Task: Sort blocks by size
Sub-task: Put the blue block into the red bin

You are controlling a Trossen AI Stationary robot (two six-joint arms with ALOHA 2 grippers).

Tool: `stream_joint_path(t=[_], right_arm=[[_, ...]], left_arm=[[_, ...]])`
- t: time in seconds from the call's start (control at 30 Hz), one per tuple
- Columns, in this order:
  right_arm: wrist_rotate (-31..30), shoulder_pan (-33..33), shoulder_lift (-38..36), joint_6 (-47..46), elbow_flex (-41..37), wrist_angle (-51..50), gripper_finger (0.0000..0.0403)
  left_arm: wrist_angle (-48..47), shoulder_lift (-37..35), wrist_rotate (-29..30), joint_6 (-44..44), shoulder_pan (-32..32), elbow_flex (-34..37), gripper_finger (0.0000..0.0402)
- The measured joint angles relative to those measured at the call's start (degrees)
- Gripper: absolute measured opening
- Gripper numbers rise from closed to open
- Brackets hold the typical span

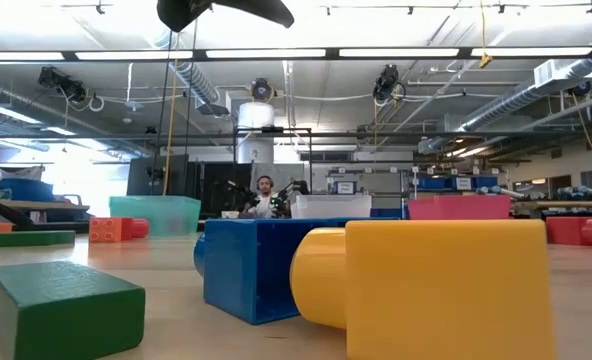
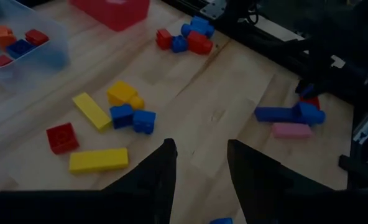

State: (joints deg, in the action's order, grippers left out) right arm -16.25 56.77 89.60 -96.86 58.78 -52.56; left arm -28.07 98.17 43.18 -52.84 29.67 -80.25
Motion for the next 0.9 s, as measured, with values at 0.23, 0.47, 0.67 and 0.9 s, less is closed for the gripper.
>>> stream_joint_path(t=[0.23, 0.47, 0.67, 0.9], right_arm=[[-0.17, -2.18, 0.35, 1.34, -4.34, 4.26, 0.0161], [-0.17, -3.13, 0.31, 4.70, -8.14, 11.67, 0.0199], [0.63, -3.21, 0.31, 5.49, -11.43, 14.51, 0.0202], [0.98, -3.23, 0.31, 5.54, -13.15, 16.42, 0.0200]], left_arm=[[-0.03, 0.02, 0.00, 0.01, -0.04, 0.02, 0.0151], [-0.05, 0.02, 0.00, 0.02, -0.06, 0.02, 0.0151], [-0.03, 0.02, 0.00, 0.02, -0.04, 0.02, 0.0151], [0.02, 0.02, -0.02, 0.02, -0.04, 0.00, 0.0151]])
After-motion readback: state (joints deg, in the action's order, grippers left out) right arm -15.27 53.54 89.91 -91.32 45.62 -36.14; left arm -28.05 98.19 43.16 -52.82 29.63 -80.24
